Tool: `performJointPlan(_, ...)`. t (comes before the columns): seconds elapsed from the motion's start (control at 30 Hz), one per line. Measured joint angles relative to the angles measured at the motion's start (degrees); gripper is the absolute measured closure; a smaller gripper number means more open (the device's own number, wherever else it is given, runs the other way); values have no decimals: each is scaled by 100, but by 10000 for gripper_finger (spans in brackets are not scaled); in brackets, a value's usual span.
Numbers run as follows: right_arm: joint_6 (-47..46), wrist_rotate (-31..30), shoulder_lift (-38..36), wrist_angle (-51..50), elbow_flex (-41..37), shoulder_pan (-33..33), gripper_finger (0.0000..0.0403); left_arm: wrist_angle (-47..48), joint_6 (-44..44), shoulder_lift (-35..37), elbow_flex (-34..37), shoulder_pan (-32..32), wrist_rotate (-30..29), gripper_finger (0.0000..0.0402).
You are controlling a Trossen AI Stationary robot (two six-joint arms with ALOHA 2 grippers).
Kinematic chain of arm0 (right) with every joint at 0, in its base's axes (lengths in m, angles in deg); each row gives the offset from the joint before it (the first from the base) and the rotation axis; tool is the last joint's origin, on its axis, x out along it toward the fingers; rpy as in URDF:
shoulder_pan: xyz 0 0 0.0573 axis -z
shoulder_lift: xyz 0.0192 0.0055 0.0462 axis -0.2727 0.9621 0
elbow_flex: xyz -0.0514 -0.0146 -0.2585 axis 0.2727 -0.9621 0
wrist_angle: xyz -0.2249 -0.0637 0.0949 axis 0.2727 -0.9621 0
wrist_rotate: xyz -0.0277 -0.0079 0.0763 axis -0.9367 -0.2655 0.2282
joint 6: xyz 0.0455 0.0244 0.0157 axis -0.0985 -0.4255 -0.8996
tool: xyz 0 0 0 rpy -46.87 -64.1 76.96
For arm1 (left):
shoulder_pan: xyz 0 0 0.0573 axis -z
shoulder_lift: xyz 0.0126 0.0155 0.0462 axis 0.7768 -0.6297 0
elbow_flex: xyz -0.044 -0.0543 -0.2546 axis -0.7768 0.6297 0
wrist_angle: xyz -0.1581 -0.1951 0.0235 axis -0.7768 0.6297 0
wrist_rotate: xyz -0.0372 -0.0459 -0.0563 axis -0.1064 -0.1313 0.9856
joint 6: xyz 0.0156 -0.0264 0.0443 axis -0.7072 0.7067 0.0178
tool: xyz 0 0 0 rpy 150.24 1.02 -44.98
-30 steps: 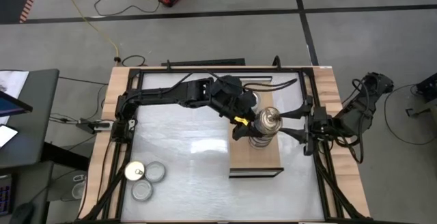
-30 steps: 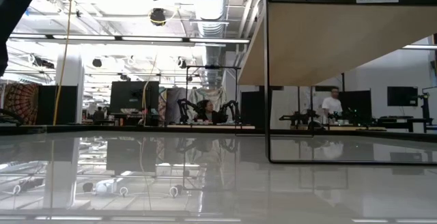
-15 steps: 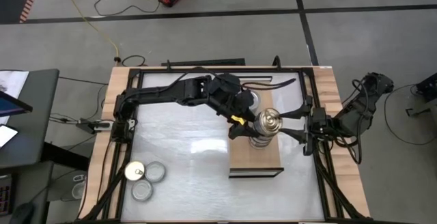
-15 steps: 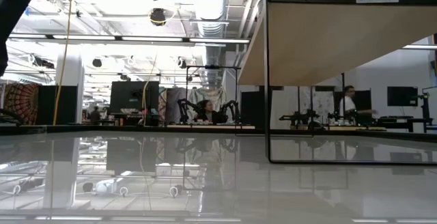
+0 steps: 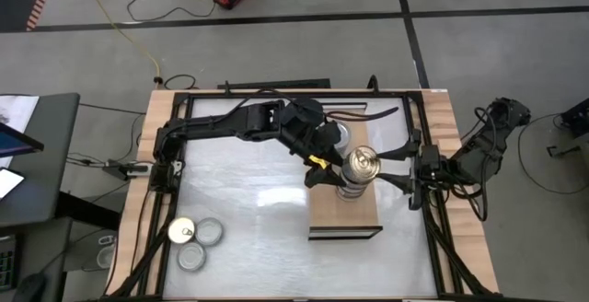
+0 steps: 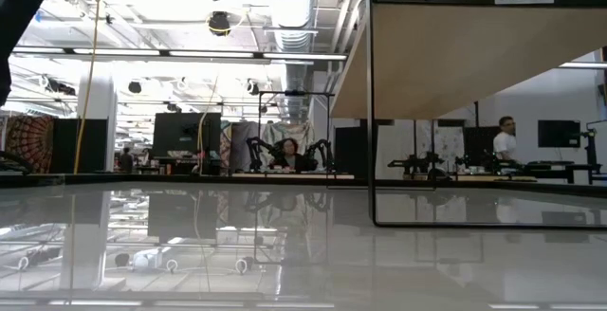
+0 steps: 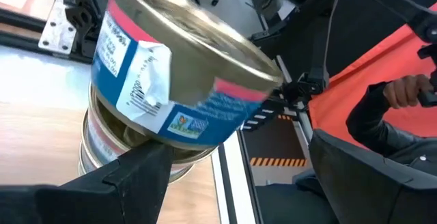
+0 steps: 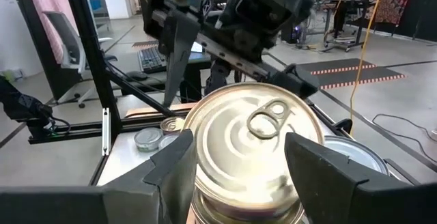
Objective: Stack canned seafood by type on shelf
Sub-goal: Stack the blue tuna can on top of the blue tuna can
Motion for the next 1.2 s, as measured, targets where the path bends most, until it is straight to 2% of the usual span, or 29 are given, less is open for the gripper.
performJointPlan(0.17,-2,1,-3,2,0,0,157,503,-212,2,-359,2,-12,74)
performJointPlan(0.33,-2,1,-8,7,0,0,157,783,-306,29,-408,2,-167,74)
performJointPlan(0.53,-15,2,-8,11,0,0,157,711,-482,9,-404,17,-450,74)
performJointPlan(0.77,-9,0,-38,-36,0,-210,157,894,-748,117,-398,54,-324,74)
performJointPlan(0.83,-2,-7,-95,-209,2,-375,157,1140,-1305,296,-398,176,-701,74)
performJointPlan(0.93,-175,-74,-189,-615,2,-569,157,1564,-2301,549,-401,568,-1887,74)
performJointPlan(1.0,-308,-120,-234,-814,2,-663,157,1685,-2711,672,-346,873,-2392,74)
performJointPlan(1.2,-341,-249,-302,-935,2,-1260,157,1751,-3021,896,199,1672,-2434,74)
